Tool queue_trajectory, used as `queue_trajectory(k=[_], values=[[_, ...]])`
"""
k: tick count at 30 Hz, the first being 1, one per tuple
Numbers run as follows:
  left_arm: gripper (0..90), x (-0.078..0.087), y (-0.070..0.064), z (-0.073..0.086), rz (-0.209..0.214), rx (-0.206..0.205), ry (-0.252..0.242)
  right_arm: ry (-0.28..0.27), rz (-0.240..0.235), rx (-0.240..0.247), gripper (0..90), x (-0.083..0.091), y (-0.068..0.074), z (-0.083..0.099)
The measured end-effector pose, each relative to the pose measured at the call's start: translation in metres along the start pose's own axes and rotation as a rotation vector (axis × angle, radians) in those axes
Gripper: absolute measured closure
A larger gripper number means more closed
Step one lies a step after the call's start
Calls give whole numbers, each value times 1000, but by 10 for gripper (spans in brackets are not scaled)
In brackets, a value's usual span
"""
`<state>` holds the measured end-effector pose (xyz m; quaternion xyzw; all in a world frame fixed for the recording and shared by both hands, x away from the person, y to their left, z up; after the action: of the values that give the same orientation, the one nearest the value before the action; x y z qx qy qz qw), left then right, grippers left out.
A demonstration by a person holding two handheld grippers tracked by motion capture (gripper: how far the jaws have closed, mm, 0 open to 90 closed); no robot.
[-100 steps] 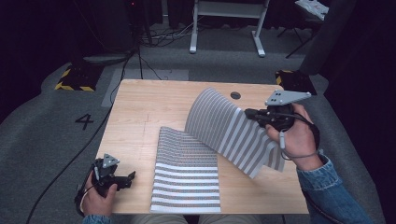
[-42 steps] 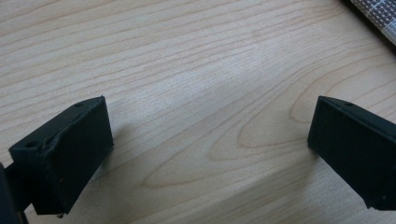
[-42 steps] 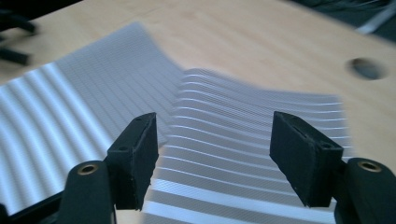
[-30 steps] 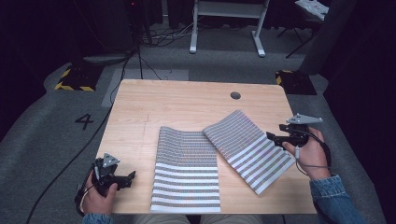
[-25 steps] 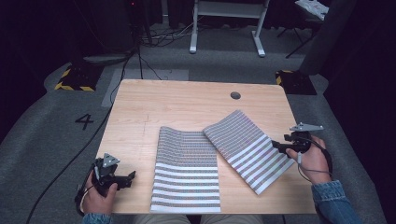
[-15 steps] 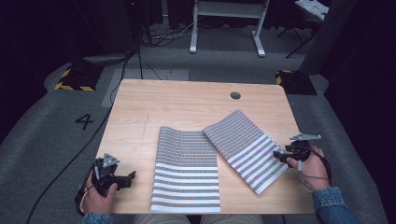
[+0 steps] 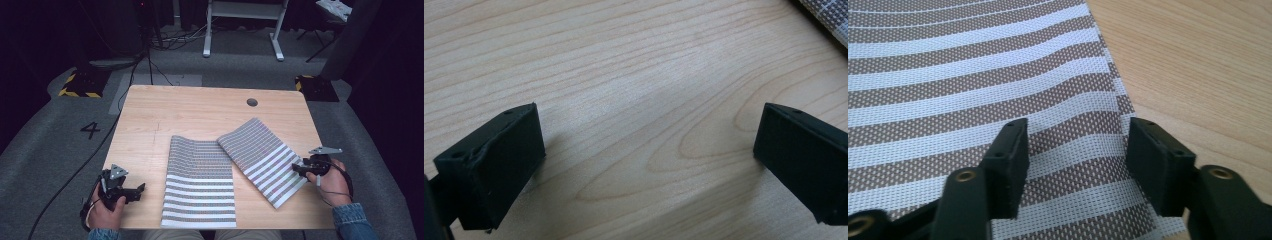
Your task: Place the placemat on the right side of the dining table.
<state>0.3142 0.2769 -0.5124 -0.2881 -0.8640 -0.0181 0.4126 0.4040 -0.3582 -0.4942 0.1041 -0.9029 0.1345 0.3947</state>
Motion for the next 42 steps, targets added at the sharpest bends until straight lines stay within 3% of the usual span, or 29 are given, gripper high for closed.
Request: queue_trajectory(k=[1,3,4,7,11,17,20,23,26,28,29,30,32,34,35,36,39,40,41,42], values=[[1,0,0,0,0,0,0,-2,-5,8,533,2,2,0],[0,0,0,0,1,0,0,-2,-10,15,586,2,4,-1],[0,0,0,0,1,0,0,0,-9,46,678,4,9,-2],[1,0,0,0,1,0,0,-10,1,79,819,12,17,-8],[1,0,0,0,1,0,0,-32,8,96,845,19,22,-13],[0,0,0,0,0,0,2,-119,-7,136,851,45,36,-27],[1,0,0,0,1,0,0,-180,-46,178,852,65,55,-37],[1,0,0,0,1,0,0,-199,-72,198,852,73,66,-41],[0,0,0,0,0,0,2,-236,-141,229,852,88,89,-45],[1,0,0,0,1,0,0,-241,-159,237,852,91,95,-46],[0,0,0,0,1,0,0,-250,-200,252,851,96,107,-46],[0,0,0,0,1,0,0,-250,-200,252,851,96,107,-46],[0,0,0,0,1,0,0,-256,-244,260,850,100,118,-46],[1,0,0,0,1,0,0,-250,-315,276,848,106,135,-44],[1,0,0,0,1,0,0,-250,-315,276,848,106,135,-44],[0,0,0,0,1,0,0,-248,-358,285,847,109,145,-42],[0,0,0,0,1,0,0,-244,-401,294,845,113,154,-40],[0,0,0,0,1,0,0,-237,-445,307,843,117,163,-37],[0,0,0,0,1,0,0,-237,-445,307,843,117,163,-37],[1,0,0,0,1,0,0,-231,-492,316,841,121,173,-34]])
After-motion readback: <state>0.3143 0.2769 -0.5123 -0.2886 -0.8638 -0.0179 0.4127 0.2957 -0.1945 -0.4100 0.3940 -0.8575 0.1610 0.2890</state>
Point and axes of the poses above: each handheld gripper's, and its own axes: x roughly backward along the jaws, z roughly out of its underside, y roughly to its left, the point moved 1 cm from there along -x, roughly forward along the jaws, and after that the axes turned 13 degrees about z, right-handed, at the moved point
